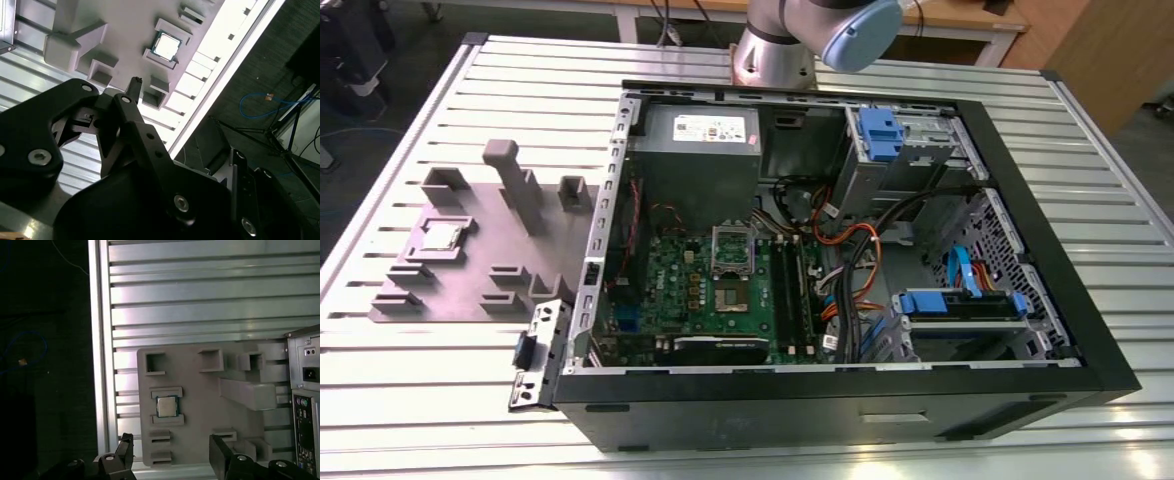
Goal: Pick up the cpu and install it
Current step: 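Pick up the cpu and move it towards the insertion slot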
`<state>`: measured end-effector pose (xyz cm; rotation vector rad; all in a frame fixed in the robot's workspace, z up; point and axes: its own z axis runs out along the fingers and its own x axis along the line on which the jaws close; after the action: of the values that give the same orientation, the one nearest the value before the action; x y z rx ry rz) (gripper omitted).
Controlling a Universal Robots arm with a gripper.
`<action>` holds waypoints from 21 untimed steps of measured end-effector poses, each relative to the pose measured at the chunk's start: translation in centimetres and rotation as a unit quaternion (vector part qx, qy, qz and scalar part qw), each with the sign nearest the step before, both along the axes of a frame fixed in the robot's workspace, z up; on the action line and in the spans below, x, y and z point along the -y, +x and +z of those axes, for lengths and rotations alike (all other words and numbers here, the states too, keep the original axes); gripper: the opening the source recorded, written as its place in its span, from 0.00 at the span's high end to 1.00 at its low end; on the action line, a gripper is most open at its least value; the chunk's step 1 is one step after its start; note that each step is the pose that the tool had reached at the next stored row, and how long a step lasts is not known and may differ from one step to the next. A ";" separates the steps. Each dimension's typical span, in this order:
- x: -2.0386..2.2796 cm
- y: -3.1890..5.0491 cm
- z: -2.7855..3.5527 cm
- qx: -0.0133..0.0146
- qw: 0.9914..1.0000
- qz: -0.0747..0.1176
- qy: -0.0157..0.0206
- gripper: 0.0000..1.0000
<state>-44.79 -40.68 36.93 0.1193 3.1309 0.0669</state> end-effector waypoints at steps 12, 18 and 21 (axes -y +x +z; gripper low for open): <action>0.00 -0.25 -0.02 0.000 1.000 0.001 0.000 0.29; 0.00 -0.26 -0.04 0.000 0.999 0.040 0.000 0.29; 0.00 -0.25 -0.04 0.000 0.999 0.045 0.000 0.29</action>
<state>-45.04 -40.68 36.89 -0.0205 3.1351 0.0674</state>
